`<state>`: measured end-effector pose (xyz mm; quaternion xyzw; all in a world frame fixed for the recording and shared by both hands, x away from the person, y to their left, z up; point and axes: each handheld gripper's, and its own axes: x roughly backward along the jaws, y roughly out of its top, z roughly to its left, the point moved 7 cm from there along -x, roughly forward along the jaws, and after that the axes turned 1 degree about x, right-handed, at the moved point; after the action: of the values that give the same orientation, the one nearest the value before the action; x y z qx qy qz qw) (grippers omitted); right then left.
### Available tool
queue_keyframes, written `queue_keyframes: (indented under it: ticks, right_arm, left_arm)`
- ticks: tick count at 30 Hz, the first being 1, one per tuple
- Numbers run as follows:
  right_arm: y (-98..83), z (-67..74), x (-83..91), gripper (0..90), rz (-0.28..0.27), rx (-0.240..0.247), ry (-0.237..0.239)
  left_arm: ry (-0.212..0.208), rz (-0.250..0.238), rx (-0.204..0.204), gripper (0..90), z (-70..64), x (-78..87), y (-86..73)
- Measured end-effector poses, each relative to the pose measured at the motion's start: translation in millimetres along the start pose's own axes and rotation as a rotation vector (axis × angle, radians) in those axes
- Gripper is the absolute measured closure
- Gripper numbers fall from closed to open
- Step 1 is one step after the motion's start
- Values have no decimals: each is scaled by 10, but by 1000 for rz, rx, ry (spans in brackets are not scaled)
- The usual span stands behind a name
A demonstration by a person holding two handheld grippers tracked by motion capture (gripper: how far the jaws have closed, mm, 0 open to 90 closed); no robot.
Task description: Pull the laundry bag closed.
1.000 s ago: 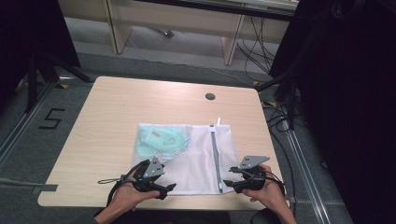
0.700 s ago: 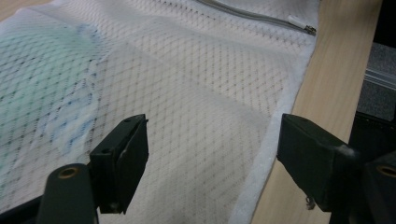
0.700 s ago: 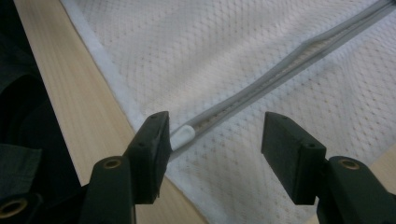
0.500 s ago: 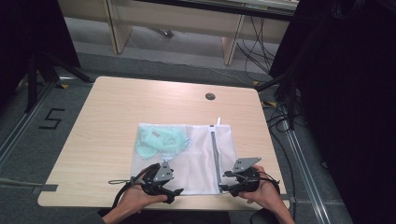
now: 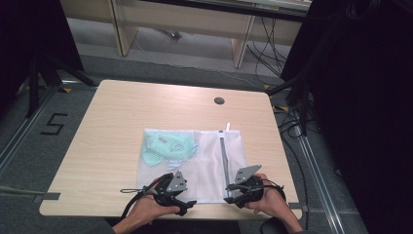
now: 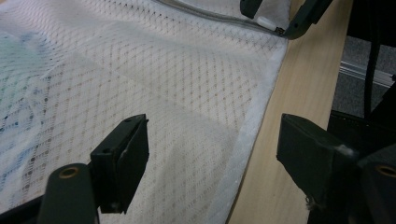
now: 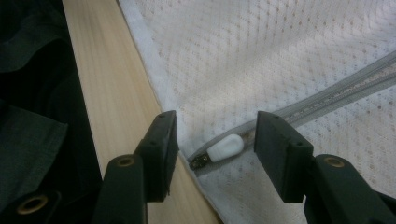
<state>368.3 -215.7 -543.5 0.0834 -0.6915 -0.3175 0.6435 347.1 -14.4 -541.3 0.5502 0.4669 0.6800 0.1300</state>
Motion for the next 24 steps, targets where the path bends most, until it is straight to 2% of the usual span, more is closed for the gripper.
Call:
queue_keyframes:
  ticks: [4, 9, 10, 13, 16, 24]
  right_arm:
    - [0, 6, 5, 511, 14, -7, -1]
    - [9, 39, -13, 555, 24, 14, 20]
    - [12, 29, -8, 578, 30, 47, 18]
    - [-1, 45, -2, 616, 32, 45, 23]
    - [-2, 59, 18, 647, 35, 52, 24]
    - [9, 70, 39, 720, 35, 84, 32]
  left_arm:
    - [3, 12, -12, 246, 4, 5, -11]
    - [-6, 15, -14, 245, -7, 19, -9]
    - [-9, 7, -8, 244, -8, 13, -5]
    - [-7, 0, 6, 242, -12, 15, 8]
    - [-6, 13, -13, 239, -8, 27, -12]
    - [4, 12, -13, 235, 11, 32, -5]
